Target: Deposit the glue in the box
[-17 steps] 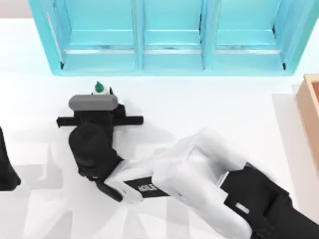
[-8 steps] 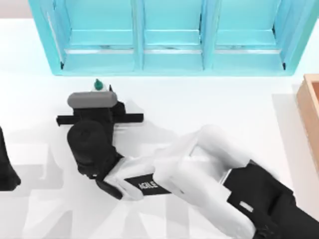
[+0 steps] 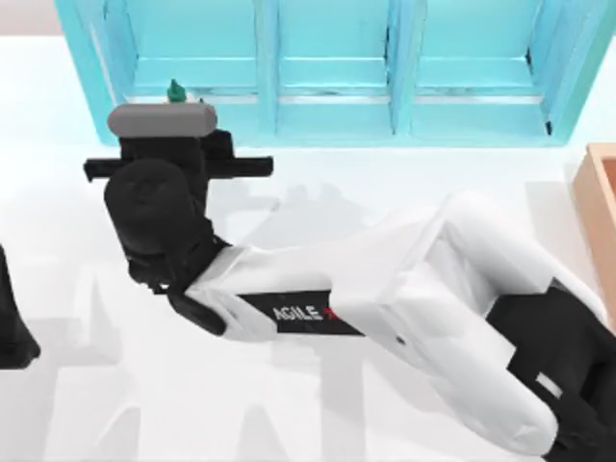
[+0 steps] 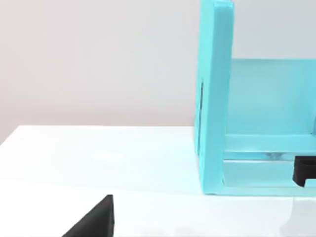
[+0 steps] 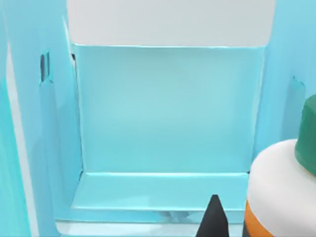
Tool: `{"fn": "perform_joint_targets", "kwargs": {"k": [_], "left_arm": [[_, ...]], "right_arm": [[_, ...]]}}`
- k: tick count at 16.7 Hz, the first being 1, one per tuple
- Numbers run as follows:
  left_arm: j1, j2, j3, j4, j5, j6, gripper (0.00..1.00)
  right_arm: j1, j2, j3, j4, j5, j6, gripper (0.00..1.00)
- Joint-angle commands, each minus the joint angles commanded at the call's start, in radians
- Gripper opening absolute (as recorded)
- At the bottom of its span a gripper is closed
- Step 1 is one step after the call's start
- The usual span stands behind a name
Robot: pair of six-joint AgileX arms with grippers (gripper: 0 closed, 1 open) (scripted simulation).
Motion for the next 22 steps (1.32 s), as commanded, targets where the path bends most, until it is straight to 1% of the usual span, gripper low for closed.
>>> {"fn": "perform_joint_targets", "kwargs": {"k": [4,6,8,10,12,15,18,22], "left_arm": [[0.000,0.000,0.000,0.000,0.000,0.000,1.00],[0.000,0.000,0.000,0.000,0.000,0.000,1.00],[0.000,0.000,0.000,0.000,0.000,0.000,1.00],[0.000,0.000,0.000,0.000,0.000,0.000,1.00],[0.000,0.000,0.000,0.000,0.000,0.000,1.00],[0.000,0.000,0.000,0.000,0.000,0.000,1.00],[0.000,0.000,0.000,0.000,0.000,0.000,1.00],[0.000,0.000,0.000,0.000,0.000,0.000,1.00]], "right_arm": [[-0.001,0.002,0.005,0.003,0.000,0.001,0.00],[-0.012,-0.025,-0.008,0.031,-0.029,0.003,0.00],[-0.044,-0.083,-0.039,0.091,-0.099,0.005,0.00],[-0.102,-0.157,-0.090,0.175,-0.212,0.005,0.00],[-0.191,-0.233,-0.162,0.269,-0.368,0.004,0.00],[-0.377,-0.339,-0.307,0.412,-0.663,-0.001,0.00],[-0.611,-0.437,-0.480,0.547,-1.010,-0.007,0.00],[-0.961,-0.542,-0.718,0.692,-1.519,-0.012,0.00]]}}
